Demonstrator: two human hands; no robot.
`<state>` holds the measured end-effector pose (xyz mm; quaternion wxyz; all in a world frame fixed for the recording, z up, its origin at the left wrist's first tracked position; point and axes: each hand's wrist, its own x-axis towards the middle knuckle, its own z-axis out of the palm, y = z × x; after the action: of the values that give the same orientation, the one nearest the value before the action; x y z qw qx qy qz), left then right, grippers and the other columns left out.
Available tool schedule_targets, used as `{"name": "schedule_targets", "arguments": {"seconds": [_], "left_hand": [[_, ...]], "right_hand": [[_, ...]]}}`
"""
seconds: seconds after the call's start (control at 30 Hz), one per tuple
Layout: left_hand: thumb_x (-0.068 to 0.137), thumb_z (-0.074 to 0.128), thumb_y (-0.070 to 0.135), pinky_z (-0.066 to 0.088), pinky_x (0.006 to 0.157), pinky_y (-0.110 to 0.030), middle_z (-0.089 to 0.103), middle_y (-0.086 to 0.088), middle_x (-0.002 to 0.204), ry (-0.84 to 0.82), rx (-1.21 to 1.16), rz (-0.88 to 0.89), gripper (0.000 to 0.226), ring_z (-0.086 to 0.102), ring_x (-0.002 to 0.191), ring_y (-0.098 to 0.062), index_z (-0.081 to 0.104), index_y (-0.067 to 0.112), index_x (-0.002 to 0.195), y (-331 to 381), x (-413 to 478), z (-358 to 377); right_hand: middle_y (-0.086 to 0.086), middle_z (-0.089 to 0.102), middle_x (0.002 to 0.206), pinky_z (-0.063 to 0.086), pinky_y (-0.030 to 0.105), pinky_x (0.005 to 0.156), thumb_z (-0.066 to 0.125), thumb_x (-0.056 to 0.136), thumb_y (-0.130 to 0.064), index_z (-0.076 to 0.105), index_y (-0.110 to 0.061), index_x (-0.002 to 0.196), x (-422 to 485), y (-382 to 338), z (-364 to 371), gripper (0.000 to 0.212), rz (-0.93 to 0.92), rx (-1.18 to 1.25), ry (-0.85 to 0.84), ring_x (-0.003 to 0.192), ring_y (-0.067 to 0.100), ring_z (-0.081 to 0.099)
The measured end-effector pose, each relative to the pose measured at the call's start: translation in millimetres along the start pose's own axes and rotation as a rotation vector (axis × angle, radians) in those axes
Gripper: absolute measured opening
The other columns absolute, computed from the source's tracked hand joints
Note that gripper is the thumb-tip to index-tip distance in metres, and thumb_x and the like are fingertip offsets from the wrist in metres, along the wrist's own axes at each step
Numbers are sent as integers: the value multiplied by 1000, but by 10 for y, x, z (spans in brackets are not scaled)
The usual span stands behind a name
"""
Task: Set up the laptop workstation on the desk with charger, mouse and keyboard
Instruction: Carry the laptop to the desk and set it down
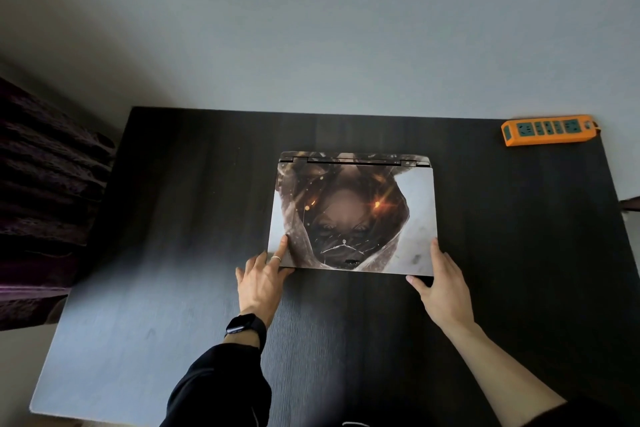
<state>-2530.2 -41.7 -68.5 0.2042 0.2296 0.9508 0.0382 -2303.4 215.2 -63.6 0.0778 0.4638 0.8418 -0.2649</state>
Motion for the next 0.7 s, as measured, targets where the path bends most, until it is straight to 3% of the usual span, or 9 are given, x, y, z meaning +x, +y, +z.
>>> {"name": "schedule_targets", "arguments": {"seconds": [0.17,0.3,0.4,0.53,0.7], "left_hand": [[99,52,38,40,104,-55,51,-2,135,-36,-25,-25,74,49,122,-27,2,51,152,44,-78,-3],[99,49,22,43,105,-49,25,-9,159,-84,-60,-44,79,46,130,-32,-4,47,153,62,-322,89],[96,44,15,38,111,-50,21,-4,163,-120,-64,-28,76,32,143,-30,4,38,156,22,-630,156],[98,42,18,23,119,-53,5,1,165,-240,-62,-39,63,7,152,-24,18,29,156,-10,-1095,296],[97,39,19,21,119,-53,4,2,166,-294,-120,-70,60,8,151,-23,23,27,155,32,-1591,418]], "right_hand": [[7,29,164,38,45,117,74,88,-39,7,-20,161,5,-27,11,101,30,-14,-66,151,26,28],[11,22,166,34,43,118,71,91,-34,-3,-21,160,-108,-44,17,102,67,-55,-122,153,27,22],[15,22,165,36,43,118,68,92,-35,-9,-21,159,-363,-28,108,103,47,-106,-119,153,29,23],[14,11,168,27,43,122,57,97,-37,0,-22,160,-822,25,261,86,2,-185,-245,155,31,10],[4,2,170,24,42,123,49,100,-43,21,-32,159,-1360,118,345,66,-139,-302,-416,156,30,6]]}}
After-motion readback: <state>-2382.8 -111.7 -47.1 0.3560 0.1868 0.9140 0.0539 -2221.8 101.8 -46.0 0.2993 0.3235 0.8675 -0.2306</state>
